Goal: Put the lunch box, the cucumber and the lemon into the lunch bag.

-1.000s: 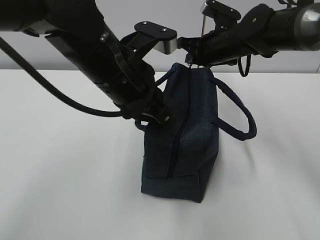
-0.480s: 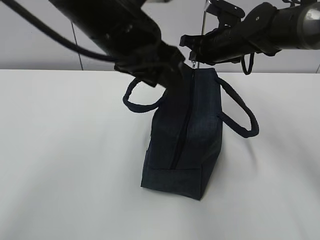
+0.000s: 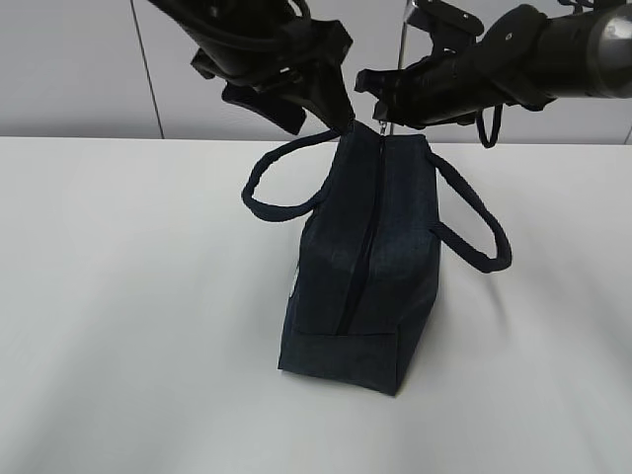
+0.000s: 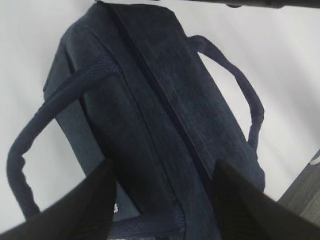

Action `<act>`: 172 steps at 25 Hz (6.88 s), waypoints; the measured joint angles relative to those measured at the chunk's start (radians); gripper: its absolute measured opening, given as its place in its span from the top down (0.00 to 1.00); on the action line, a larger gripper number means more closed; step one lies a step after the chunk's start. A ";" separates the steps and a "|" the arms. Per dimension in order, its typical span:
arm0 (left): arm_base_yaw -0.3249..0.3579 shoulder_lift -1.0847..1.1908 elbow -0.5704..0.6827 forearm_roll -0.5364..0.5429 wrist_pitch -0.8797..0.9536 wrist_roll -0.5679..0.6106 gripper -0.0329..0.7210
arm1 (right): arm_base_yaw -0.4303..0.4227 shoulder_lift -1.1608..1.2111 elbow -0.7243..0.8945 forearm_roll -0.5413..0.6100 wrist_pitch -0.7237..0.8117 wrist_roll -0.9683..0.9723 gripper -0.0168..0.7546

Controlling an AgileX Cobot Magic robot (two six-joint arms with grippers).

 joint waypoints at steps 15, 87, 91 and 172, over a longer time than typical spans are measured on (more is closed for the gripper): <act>0.000 0.250 -0.176 -0.016 0.030 -0.004 0.51 | 0.000 0.000 -0.002 0.000 0.024 -0.002 0.98; -0.010 0.167 -0.182 0.084 0.135 0.070 0.97 | -0.016 0.097 -0.109 0.092 0.190 -0.041 0.88; -0.010 0.165 -0.182 0.075 0.139 0.074 0.97 | -0.016 0.097 -0.111 0.091 0.193 -0.043 0.63; 0.021 -0.550 0.289 0.334 0.219 -0.090 0.48 | -0.020 -0.953 0.285 -0.537 0.994 0.158 0.57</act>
